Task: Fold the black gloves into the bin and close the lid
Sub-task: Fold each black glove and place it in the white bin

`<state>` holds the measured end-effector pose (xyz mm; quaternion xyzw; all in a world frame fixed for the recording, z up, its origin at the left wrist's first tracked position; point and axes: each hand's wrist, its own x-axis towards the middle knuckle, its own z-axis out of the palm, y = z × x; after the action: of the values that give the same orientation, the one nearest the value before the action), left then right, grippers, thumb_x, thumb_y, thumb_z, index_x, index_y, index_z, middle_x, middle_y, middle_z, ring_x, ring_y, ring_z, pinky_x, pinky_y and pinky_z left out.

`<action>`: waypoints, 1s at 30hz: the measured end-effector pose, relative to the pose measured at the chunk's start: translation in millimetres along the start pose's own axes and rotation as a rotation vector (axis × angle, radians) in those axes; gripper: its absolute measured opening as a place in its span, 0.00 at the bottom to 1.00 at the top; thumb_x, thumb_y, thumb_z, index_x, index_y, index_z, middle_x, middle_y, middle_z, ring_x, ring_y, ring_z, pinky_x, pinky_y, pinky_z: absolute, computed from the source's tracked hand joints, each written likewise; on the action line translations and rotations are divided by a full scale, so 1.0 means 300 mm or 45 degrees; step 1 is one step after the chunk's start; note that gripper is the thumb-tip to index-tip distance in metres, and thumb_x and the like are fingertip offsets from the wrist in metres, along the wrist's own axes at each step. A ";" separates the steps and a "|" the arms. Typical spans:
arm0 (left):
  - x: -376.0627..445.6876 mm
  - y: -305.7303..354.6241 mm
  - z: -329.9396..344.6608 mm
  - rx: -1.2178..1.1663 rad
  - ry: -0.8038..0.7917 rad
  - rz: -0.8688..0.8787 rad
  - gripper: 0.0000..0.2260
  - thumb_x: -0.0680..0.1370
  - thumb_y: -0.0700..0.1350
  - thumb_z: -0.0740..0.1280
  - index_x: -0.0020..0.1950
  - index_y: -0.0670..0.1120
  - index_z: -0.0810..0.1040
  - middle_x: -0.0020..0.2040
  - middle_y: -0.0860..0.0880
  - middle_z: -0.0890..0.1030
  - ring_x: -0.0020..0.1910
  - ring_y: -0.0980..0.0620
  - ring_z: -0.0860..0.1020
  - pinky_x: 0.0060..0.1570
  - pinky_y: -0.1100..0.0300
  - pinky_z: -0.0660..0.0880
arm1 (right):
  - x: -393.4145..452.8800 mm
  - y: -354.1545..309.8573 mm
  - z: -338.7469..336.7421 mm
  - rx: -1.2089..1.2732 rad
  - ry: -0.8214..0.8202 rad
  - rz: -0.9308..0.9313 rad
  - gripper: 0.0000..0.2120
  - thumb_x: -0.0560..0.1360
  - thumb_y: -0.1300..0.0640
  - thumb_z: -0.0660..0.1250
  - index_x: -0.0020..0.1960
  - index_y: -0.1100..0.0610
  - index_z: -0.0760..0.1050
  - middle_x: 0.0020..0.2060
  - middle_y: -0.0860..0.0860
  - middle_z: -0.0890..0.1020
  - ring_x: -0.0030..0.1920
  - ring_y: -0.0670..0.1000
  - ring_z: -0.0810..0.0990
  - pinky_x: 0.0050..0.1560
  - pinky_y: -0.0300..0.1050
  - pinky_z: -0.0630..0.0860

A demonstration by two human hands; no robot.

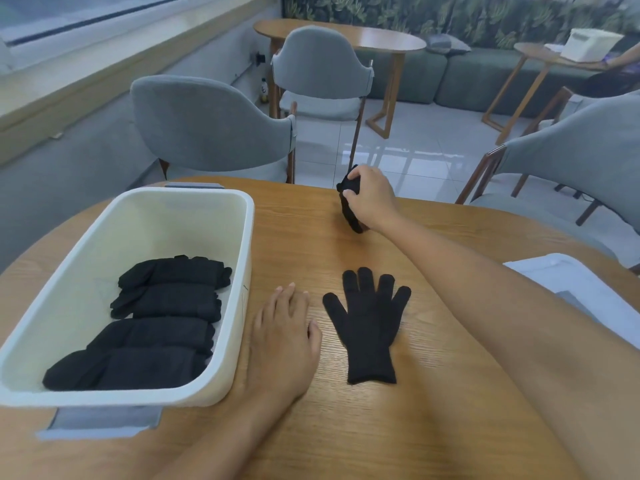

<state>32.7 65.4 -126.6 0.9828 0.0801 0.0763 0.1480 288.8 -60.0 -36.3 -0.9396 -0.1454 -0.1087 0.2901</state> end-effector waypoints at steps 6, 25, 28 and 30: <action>-0.004 0.004 -0.006 -0.026 -0.015 0.004 0.23 0.84 0.54 0.53 0.79 0.52 0.64 0.80 0.51 0.61 0.80 0.50 0.55 0.78 0.51 0.58 | -0.111 0.006 -0.176 0.088 -0.249 0.124 0.23 0.80 0.57 0.67 0.73 0.56 0.65 0.67 0.54 0.75 0.66 0.56 0.75 0.60 0.47 0.75; -0.020 -0.004 -0.009 -0.144 0.002 0.034 0.24 0.85 0.54 0.53 0.81 0.51 0.61 0.82 0.51 0.57 0.81 0.51 0.52 0.78 0.52 0.53 | -0.328 -0.072 -0.570 -0.033 0.120 -0.134 0.02 0.79 0.55 0.67 0.50 0.53 0.77 0.42 0.47 0.81 0.43 0.45 0.78 0.40 0.38 0.73; -0.025 -0.003 -0.014 -0.209 0.038 0.081 0.22 0.85 0.53 0.55 0.78 0.51 0.66 0.80 0.53 0.63 0.80 0.52 0.57 0.78 0.53 0.56 | -0.335 -0.056 -0.580 -0.105 0.060 -0.100 0.04 0.81 0.52 0.65 0.54 0.47 0.71 0.45 0.47 0.79 0.44 0.47 0.78 0.46 0.49 0.81; -0.033 -0.003 -0.023 -0.301 0.054 0.181 0.19 0.84 0.50 0.58 0.76 0.52 0.70 0.77 0.55 0.67 0.77 0.55 0.61 0.76 0.56 0.61 | -0.350 -0.045 -0.583 -0.157 0.014 -0.072 0.05 0.80 0.51 0.65 0.55 0.46 0.69 0.45 0.47 0.80 0.44 0.47 0.79 0.46 0.54 0.82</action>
<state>21.7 66.5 -121.6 0.9599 0.0040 0.1160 0.2551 165.2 -172.3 81.6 -0.9506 -0.1634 -0.1308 0.2291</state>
